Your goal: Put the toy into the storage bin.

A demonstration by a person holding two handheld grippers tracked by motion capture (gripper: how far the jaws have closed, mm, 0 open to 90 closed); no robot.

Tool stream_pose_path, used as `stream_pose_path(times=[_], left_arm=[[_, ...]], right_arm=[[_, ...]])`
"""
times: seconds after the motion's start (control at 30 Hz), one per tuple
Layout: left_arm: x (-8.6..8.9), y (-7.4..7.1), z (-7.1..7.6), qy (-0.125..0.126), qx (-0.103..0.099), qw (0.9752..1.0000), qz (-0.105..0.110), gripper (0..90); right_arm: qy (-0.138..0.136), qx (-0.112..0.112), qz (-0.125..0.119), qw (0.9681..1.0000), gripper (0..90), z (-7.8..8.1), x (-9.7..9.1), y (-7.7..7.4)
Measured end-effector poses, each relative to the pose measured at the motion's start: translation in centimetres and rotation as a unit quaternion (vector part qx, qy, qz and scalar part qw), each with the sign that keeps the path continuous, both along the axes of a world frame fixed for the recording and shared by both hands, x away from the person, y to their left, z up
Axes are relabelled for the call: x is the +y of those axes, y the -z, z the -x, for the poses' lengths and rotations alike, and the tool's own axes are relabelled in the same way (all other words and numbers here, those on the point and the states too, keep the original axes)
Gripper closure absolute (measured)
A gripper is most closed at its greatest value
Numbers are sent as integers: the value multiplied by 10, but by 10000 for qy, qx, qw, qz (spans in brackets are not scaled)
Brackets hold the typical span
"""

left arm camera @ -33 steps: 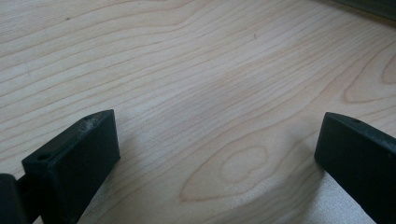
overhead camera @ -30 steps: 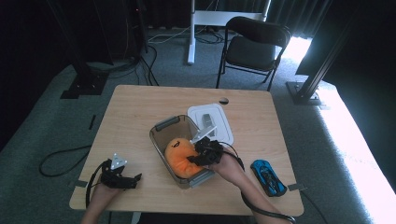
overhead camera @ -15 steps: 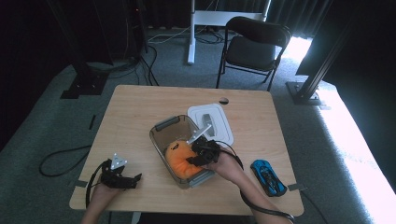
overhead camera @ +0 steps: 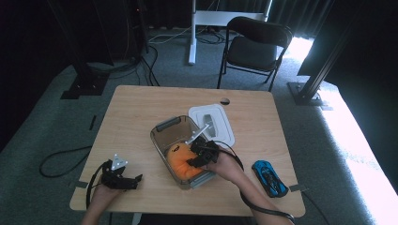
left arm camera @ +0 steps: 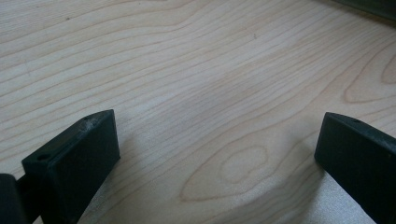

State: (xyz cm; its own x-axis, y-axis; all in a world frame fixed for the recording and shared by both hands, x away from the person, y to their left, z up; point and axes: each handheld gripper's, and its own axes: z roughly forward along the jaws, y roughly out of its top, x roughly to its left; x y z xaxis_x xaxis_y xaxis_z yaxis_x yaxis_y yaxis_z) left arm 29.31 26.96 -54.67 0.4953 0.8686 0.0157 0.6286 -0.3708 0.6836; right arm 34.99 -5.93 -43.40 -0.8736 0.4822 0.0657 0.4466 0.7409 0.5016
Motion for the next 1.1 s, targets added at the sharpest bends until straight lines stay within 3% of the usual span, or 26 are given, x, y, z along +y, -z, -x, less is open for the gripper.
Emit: stream_pose_path(times=[0.33, 0.6, 1.1], left_arm=[[0, 0, 0, 0, 0, 10000, 0, 3], [0, 0, 0, -1, 0, 10000, 1, 3], [0, 0, 0, 0, 0, 10000, 0, 3]], right_arm=[[-65, 173, 143, 9997, 451, -2, 2, -1], [-31, 237, 83, 9997, 350, -2, 2, -2], [7, 184, -17, 9998, 288, 1, -4, -7]])
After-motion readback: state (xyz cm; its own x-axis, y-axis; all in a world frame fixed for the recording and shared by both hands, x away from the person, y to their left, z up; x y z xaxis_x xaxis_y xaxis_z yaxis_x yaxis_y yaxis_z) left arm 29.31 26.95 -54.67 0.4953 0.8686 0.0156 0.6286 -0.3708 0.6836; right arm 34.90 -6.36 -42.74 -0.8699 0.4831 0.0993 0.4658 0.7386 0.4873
